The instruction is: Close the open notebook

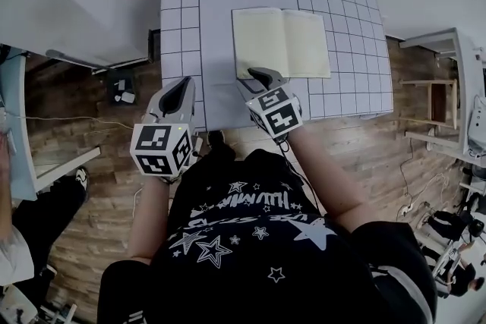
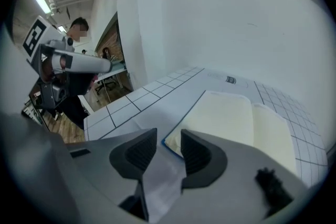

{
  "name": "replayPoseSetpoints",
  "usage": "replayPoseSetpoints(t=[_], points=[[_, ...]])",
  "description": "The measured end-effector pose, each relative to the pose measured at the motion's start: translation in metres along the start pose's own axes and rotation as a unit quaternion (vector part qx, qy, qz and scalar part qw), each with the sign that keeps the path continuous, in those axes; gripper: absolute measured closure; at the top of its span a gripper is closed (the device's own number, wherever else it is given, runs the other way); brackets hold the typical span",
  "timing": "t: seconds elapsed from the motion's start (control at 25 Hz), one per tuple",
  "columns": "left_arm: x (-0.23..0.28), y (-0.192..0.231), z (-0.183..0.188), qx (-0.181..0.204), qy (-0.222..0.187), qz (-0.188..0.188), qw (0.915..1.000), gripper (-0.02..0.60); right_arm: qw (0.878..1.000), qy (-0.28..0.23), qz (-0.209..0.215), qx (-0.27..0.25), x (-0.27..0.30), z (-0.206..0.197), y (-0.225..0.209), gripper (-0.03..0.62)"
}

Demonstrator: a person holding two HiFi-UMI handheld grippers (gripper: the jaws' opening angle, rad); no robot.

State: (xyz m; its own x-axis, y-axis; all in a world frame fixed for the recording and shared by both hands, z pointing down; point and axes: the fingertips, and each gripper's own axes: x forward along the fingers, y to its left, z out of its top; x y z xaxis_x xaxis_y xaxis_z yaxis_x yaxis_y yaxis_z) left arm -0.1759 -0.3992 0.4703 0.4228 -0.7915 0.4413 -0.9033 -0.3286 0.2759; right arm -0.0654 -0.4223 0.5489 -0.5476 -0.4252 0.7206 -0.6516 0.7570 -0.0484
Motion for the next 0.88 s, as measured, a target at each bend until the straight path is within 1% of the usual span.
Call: replayPoseSetpoints(t=[0.16, 0.28, 0.44, 0.68, 0.8, 0.88], points=[[0.011, 0.006, -0.001, -0.001, 0.007, -0.011, 0.9999, 0.572, 0.999, 0.036, -0.008, -0.030, 0.015, -0.009, 0.001, 0.456], [0.016, 0.008, -0.001, -0.002, 0.011, -0.019, 0.9998, 0.572, 0.995, 0.061, -0.027, -0.078, 0.020, -0.014, 0.000, 0.456], [0.021, 0.010, -0.002, -0.003, 0.015, -0.024, 0.9996, 0.572, 0.987, 0.074, -0.041, -0.136, 0.022, -0.012, 0.004, 0.456], [0.027, 0.009, -0.001, -0.007, 0.014, -0.029, 0.9995, 0.572, 0.982, 0.088, -0.045, -0.159, 0.026, -0.014, 0.006, 0.457], [0.027, 0.009, 0.000, -0.005, 0.013, -0.029, 0.9995, 0.572, 0.980, 0.098, -0.041, -0.170, 0.027, -0.015, 0.010, 0.493], [0.025, 0.011, 0.001, -0.007, 0.010, -0.026, 0.9996, 0.572, 0.979, 0.102, -0.047, -0.170, 0.027, -0.015, 0.009, 0.496]])
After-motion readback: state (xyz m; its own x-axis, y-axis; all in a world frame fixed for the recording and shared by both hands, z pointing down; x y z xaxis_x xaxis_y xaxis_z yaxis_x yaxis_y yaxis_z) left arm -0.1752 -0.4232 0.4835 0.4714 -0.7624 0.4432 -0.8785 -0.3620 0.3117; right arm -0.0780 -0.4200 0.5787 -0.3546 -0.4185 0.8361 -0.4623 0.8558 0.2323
